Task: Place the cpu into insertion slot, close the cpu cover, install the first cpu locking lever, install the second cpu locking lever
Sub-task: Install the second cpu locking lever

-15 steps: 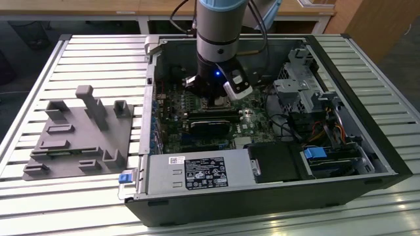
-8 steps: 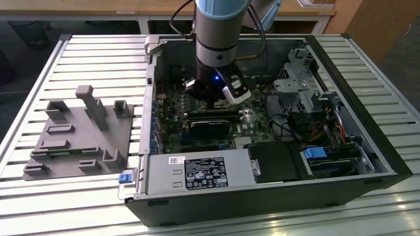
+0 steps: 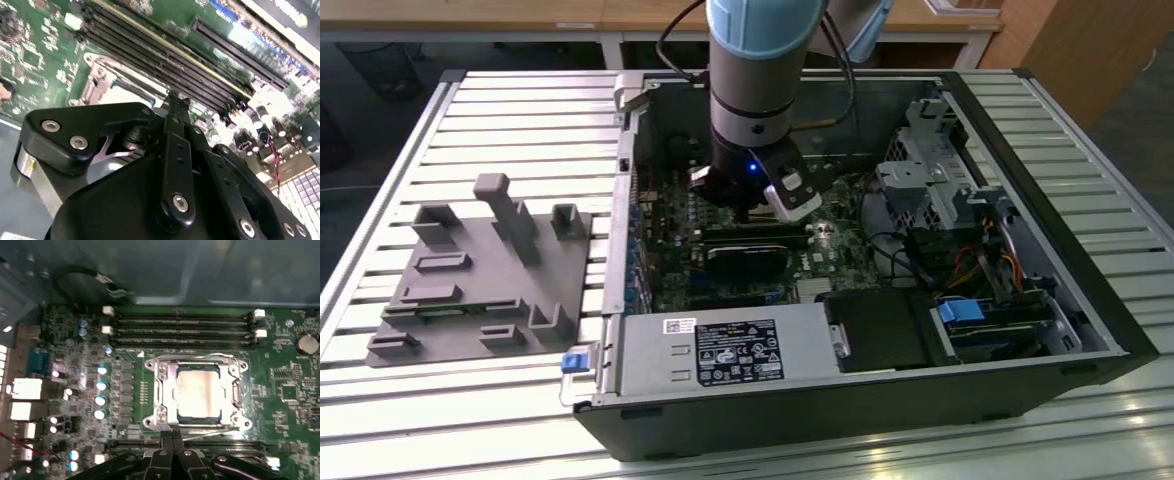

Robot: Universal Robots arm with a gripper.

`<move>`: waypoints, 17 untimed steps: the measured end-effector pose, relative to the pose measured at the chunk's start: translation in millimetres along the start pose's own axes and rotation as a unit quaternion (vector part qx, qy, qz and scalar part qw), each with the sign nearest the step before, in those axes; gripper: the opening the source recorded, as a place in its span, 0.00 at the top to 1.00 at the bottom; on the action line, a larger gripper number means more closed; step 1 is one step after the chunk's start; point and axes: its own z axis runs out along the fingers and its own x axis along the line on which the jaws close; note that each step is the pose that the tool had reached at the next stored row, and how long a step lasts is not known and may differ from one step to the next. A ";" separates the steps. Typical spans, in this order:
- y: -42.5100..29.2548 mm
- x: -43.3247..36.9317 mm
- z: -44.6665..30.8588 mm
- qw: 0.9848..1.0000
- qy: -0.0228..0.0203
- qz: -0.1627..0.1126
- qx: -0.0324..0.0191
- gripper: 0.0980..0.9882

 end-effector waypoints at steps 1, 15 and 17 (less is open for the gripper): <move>-0.6 2.3 0.2 1.000 0.000 0.000 -0.003 0.99; -9.3 5.9 13.3 1.000 0.000 0.001 -0.020 0.99; -11.2 6.3 13.0 1.000 0.000 0.002 -0.025 0.99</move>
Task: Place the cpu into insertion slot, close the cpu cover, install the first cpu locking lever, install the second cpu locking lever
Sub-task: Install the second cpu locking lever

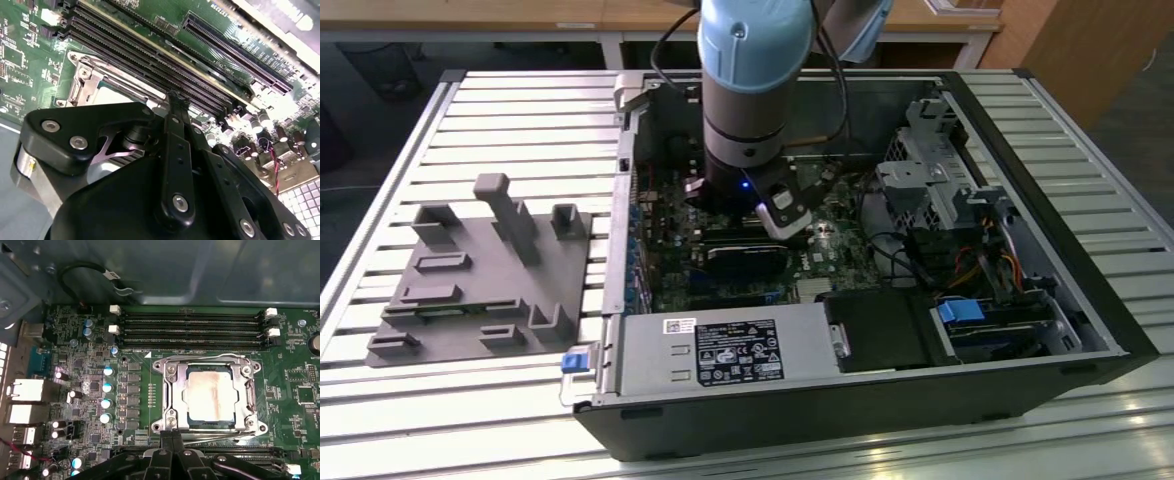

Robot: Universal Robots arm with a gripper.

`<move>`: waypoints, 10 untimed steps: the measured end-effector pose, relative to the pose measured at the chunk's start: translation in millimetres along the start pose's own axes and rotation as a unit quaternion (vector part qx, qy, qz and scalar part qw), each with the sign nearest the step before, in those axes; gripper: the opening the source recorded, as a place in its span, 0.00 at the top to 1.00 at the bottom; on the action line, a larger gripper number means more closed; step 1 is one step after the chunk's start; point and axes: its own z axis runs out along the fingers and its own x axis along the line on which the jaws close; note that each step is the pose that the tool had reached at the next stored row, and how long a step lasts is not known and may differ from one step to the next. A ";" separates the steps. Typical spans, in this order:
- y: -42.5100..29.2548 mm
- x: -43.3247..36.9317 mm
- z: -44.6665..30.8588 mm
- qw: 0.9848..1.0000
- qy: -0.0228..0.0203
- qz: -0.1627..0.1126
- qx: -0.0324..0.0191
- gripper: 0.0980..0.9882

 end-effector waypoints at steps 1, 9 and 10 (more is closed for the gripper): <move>-0.6 0.7 -0.2 1.000 0.000 0.000 -0.003 0.99; -3.2 4.9 4.8 1.000 0.000 0.000 -0.016 0.99; -3.3 4.9 5.3 1.000 0.000 0.000 -0.019 0.99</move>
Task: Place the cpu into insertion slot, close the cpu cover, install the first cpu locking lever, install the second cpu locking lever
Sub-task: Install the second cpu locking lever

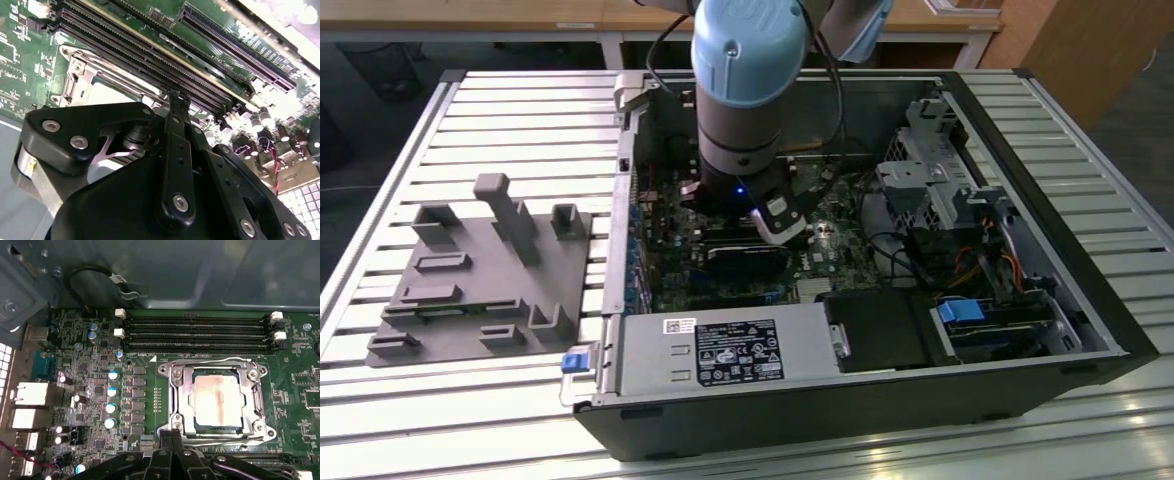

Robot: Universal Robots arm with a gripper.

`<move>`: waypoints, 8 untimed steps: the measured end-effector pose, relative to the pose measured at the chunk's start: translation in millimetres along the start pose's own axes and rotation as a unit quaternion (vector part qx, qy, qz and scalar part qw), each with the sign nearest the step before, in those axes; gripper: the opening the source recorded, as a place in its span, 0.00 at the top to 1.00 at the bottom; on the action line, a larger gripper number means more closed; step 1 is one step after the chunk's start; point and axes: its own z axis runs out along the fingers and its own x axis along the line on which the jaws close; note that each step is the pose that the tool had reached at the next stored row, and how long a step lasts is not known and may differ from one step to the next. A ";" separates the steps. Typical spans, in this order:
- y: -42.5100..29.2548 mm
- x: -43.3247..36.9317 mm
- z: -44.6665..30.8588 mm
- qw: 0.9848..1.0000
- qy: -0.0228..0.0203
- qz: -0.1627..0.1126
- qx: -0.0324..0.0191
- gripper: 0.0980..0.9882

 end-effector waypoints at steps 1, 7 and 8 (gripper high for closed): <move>-0.1 0.1 0.4 1.000 0.000 0.000 -0.003 0.99; -1.2 1.1 4.1 1.000 0.000 0.000 -0.017 0.99; -1.4 1.5 4.7 1.000 0.000 0.000 -0.019 0.99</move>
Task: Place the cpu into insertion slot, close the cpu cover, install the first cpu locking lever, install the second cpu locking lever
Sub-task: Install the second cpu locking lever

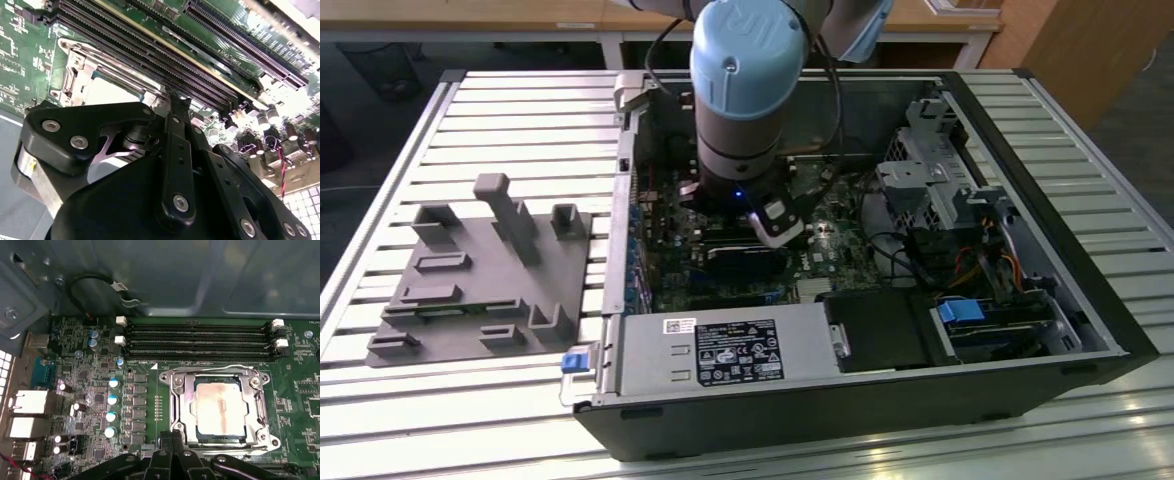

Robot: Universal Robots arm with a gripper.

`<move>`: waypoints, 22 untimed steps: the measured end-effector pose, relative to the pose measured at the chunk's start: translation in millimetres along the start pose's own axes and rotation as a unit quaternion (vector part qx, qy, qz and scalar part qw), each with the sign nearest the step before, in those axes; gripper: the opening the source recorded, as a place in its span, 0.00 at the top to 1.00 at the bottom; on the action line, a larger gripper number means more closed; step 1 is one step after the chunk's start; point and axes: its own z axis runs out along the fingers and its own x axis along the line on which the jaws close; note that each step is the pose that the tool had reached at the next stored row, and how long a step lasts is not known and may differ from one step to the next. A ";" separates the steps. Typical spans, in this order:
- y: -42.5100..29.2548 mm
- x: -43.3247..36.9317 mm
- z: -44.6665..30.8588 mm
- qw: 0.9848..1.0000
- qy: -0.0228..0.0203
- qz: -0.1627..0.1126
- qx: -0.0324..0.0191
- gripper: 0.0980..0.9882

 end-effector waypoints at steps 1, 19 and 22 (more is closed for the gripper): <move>-0.2 0.5 0.6 1.000 0.000 0.000 -0.002 0.99; 4.5 2.4 -13.3 1.000 0.000 0.000 -0.008 0.99; 5.5 2.3 -16.0 1.000 0.000 0.000 -0.008 0.99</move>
